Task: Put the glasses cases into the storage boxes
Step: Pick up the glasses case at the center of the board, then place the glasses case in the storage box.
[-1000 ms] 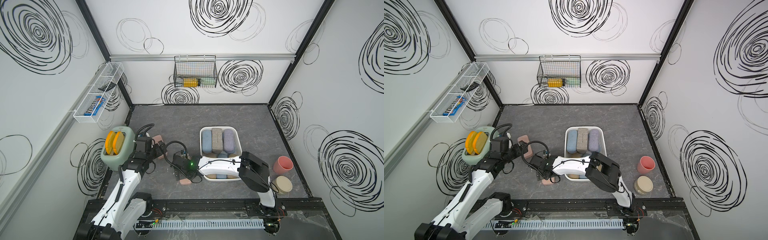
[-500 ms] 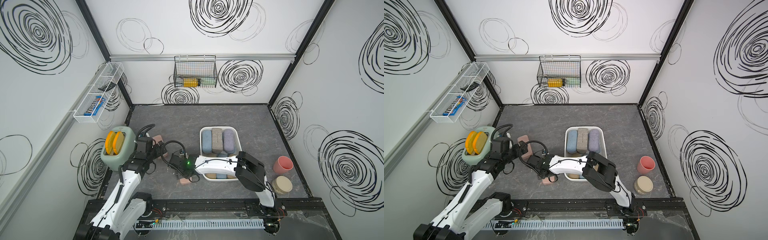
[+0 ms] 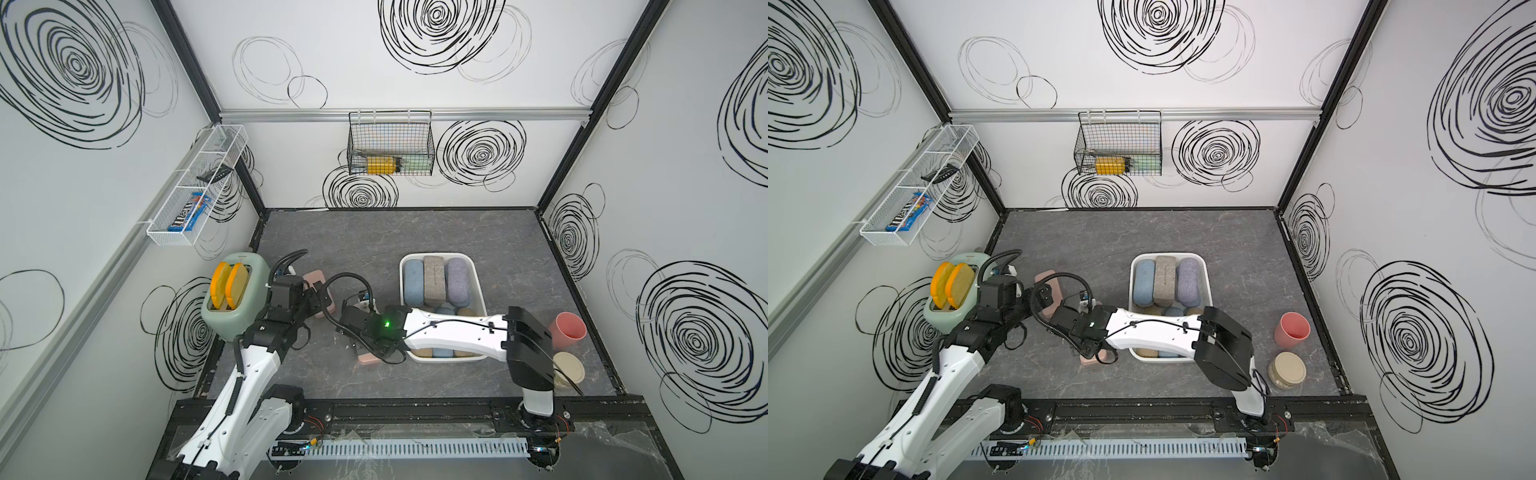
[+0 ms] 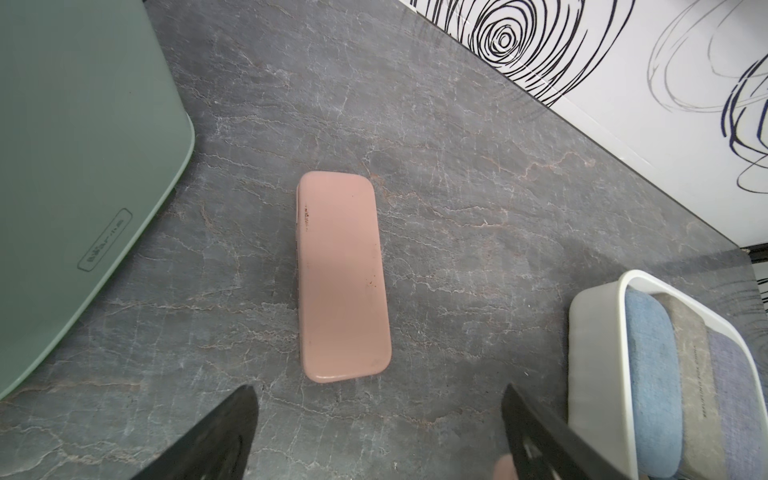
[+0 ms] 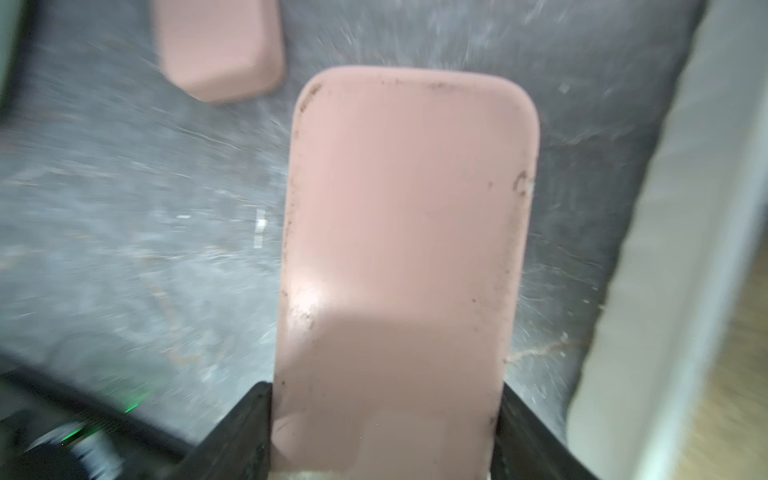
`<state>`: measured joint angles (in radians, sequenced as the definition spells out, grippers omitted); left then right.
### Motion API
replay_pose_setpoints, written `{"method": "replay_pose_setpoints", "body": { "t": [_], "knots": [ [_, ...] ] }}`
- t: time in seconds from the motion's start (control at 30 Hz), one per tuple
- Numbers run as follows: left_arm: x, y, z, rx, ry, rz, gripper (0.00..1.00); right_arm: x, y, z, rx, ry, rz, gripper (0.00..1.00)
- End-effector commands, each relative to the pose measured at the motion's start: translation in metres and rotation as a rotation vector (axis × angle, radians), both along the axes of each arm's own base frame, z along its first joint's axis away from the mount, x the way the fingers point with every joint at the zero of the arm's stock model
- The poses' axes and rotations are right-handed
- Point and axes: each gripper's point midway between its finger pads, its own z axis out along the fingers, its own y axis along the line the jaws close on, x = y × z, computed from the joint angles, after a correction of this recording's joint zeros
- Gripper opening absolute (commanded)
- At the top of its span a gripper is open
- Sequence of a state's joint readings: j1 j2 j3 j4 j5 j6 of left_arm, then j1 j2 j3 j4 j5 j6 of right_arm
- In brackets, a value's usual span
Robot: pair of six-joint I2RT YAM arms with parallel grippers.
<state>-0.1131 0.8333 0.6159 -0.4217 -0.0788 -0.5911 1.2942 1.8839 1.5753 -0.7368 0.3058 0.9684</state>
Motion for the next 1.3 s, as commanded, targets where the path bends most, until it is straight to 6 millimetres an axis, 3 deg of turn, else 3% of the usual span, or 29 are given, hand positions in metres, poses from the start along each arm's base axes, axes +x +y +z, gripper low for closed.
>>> {"method": "replay_pose_setpoints", "body": {
  "t": [0.0,0.17,0.37,0.57,0.67,1.27],
  "knots": [
    [0.004,-0.001,0.005,-0.008,-0.017,0.001,0.96,0.006,-0.025,0.057,0.061,-0.074,-0.044,0.64],
    [0.005,-0.005,0.004,-0.014,-0.015,-0.018,0.96,0.005,-0.069,0.074,0.132,-0.004,-0.016,0.63],
    [0.005,-0.008,0.004,-0.018,-0.015,-0.030,0.96,-0.002,-0.145,0.065,0.167,0.058,-0.042,0.63],
    [0.005,-0.010,0.003,-0.019,-0.014,-0.038,0.96,-0.001,-0.206,0.045,0.239,0.122,-0.122,0.64],
    [0.004,-0.011,0.002,-0.016,-0.008,-0.041,0.96,0.001,-0.218,0.033,0.258,0.161,-0.130,0.64],
    [0.002,-0.021,0.002,-0.002,-0.005,-0.070,0.96,0.022,-0.240,-0.032,0.124,0.257,-0.191,0.63]
  ]
}}
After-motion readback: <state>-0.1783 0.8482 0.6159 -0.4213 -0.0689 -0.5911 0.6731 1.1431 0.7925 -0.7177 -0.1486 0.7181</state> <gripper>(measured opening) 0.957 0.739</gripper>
